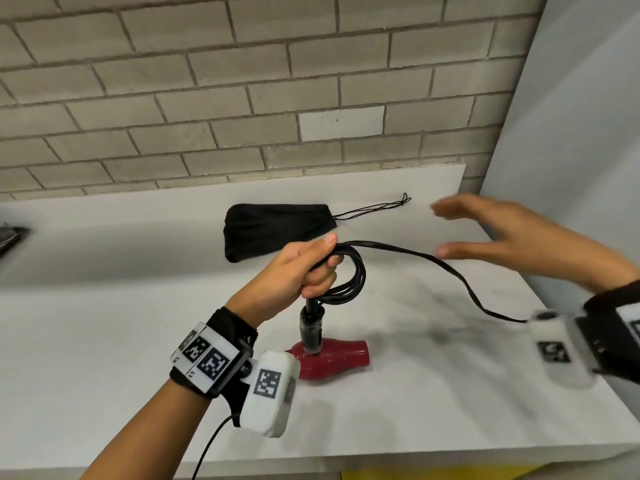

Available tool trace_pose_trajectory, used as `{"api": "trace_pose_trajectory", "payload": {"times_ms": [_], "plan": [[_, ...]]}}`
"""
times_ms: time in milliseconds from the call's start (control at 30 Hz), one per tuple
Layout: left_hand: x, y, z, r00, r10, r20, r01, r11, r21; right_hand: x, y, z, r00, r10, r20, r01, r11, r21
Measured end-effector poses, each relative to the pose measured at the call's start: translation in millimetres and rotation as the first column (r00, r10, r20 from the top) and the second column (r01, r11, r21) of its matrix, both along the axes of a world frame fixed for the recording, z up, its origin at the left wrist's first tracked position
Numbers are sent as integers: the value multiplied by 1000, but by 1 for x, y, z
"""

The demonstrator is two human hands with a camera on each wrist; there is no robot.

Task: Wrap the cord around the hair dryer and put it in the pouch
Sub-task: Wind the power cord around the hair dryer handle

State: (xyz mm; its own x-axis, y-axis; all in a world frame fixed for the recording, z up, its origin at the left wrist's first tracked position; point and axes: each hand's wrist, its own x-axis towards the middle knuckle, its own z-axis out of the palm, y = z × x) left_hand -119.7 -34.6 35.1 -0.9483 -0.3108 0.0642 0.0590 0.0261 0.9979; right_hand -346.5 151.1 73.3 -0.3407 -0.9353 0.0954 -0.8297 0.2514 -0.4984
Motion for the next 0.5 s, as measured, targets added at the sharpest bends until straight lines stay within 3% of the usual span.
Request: {"api": "trace_pose_trajectory", "payload": {"times_ms": [67, 133, 200, 267, 367, 433, 500], "plan": [[-2, 1, 0, 1000, -2, 3, 2, 1000, -6, 48, -17, -5, 997, 73, -25, -77, 962, -263], [-1, 0, 0, 1000, 11, 7, -10, 1000, -17, 75, -29, -26, 977, 56, -207, -142, 893, -428], [2, -1, 0, 1000, 22, 15, -22, 999, -39, 84, -31, -42, 959, -15, -283, -145, 832, -536], [4, -1, 2, 1000, 13, 15, -12, 997, -70, 83, -29, -40, 971, -18, -237, -129, 795, -592], [3, 3, 3, 1000, -8, 22, 10, 996, -93, 78, -27, -17, 999, 24, -33, -38, 849, -527], [1, 5, 2, 1000, -18, 16, 19, 995, -94, 67, -30, -5, 991, 59, 119, -11, 930, -366], [1, 6, -1, 1000, -31, 7, 31, 994, -105, 54, -34, -3, 934, 141, 327, -81, 978, -190]]}}
